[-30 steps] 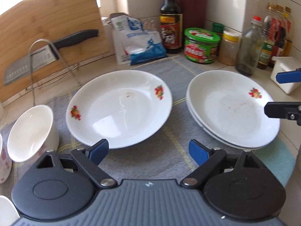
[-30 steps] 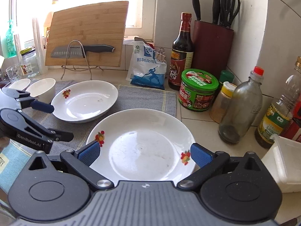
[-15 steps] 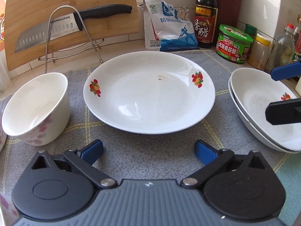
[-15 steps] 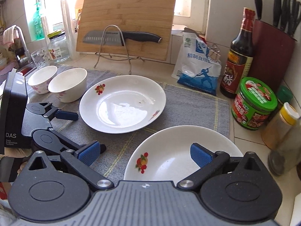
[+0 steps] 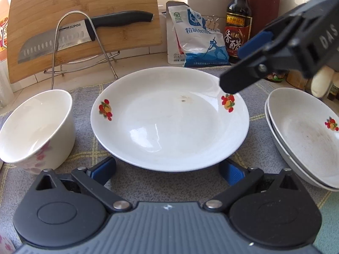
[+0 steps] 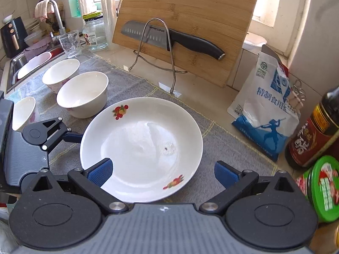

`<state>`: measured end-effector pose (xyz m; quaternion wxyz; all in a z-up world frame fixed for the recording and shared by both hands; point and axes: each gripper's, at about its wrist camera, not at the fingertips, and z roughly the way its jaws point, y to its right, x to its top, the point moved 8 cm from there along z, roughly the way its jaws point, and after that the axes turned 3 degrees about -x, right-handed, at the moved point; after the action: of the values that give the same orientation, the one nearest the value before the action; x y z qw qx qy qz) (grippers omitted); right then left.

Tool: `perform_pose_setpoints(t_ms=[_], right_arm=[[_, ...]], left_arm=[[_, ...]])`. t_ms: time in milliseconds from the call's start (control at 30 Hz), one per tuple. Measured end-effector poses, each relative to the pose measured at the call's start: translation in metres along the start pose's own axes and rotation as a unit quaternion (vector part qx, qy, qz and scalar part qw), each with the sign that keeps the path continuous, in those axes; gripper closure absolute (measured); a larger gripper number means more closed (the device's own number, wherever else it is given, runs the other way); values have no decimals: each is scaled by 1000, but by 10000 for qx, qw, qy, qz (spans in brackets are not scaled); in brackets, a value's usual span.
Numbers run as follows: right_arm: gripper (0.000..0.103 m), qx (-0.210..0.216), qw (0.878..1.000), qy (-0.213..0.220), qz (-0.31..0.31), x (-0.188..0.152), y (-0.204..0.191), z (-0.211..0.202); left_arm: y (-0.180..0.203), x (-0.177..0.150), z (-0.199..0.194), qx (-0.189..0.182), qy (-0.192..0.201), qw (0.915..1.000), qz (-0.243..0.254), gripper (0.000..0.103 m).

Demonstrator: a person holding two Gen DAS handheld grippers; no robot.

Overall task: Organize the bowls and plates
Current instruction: 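Close the right gripper on the rim of the stained fruit-print plate, then lift the held plate with the right gripper and carry it toward the plate stack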

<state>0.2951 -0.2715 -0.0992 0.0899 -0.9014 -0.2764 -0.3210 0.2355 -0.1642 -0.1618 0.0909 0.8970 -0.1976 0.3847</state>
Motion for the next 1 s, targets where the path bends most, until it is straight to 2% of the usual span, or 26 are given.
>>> perform_pose_setpoints(t_ms=[33, 300, 600, 1000], right_arm=[[0, 151, 9998, -63, -61, 5, 1, 8], [0, 516, 9962, -553, -422, 18, 17, 64], [0, 1495, 9841, -888, -375, 29, 13, 94], [0, 1826, 9742, -1243, -453, 40, 9, 102]], left_arm=[[0, 0, 0, 16, 6, 10000, -16, 0], [-2, 2, 3, 65, 79, 9999, -79, 0], [-1, 2, 2, -7, 168, 9999, -1, 0], [-1, 1, 1, -40, 263, 9996, 46, 0]])
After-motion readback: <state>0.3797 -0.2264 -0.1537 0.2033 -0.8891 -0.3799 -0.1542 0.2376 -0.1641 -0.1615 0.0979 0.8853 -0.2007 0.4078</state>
